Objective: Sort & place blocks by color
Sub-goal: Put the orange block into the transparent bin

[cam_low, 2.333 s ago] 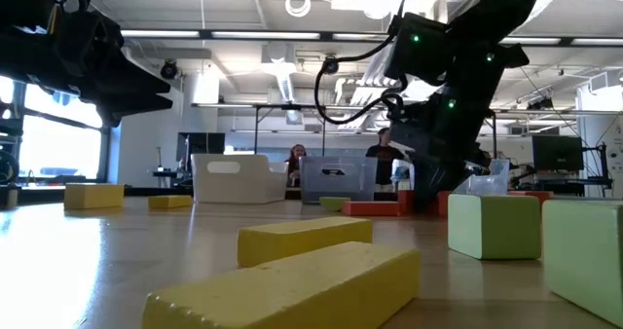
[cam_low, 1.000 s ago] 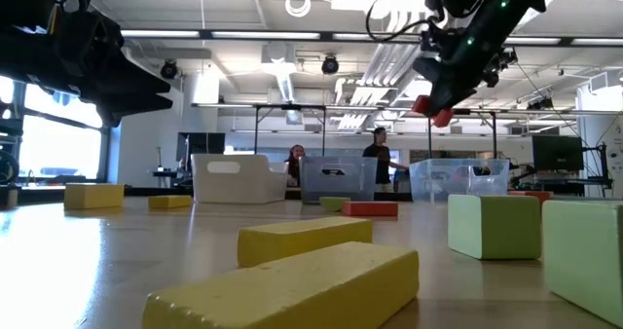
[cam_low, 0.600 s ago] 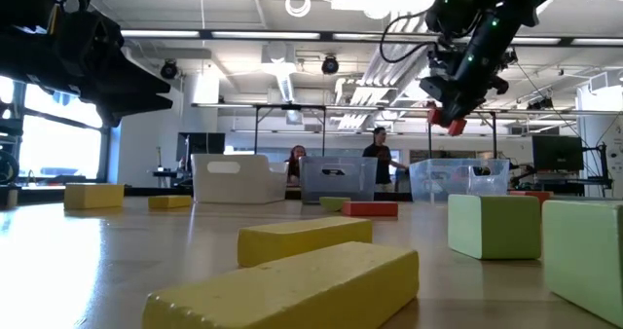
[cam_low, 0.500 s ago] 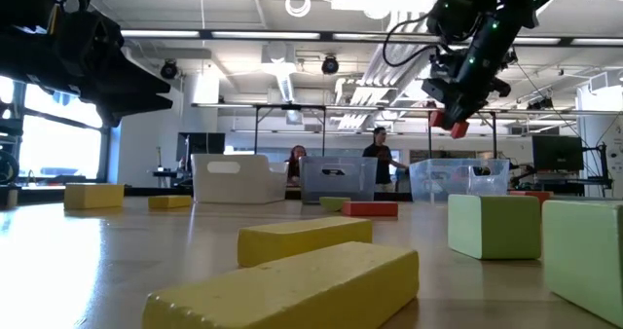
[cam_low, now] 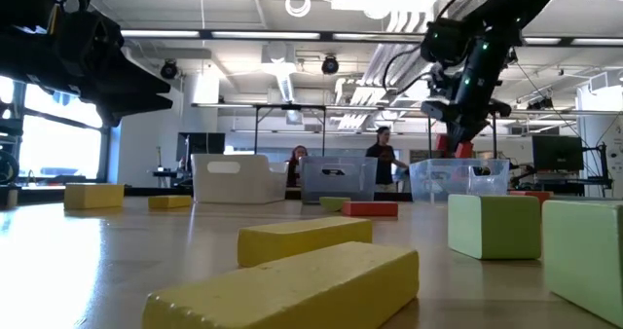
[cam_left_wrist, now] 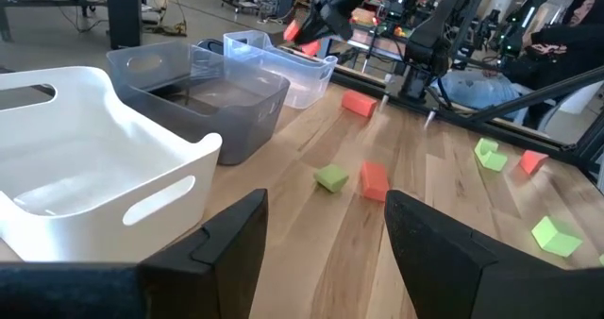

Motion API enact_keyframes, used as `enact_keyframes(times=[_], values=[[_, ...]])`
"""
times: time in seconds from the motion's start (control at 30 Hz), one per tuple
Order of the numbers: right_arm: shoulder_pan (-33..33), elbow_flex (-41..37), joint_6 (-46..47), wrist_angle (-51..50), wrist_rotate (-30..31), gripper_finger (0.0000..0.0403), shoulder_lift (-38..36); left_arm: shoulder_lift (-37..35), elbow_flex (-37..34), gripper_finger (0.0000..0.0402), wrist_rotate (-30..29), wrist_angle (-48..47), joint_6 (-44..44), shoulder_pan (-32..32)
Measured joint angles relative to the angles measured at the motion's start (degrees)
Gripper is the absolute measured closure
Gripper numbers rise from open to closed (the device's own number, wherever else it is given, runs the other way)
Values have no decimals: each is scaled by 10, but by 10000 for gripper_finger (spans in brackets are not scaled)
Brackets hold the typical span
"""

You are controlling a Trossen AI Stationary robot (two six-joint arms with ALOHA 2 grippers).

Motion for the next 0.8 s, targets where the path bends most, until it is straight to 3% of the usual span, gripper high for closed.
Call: enact_keyframes(times=[0.3,0.8], values=[[-21,0,-2,21,-6,377,65,0,0,200,0,0,0,0],[-53,0,-4,30,-30,377,97,0,0,200,0,0,0,0]])
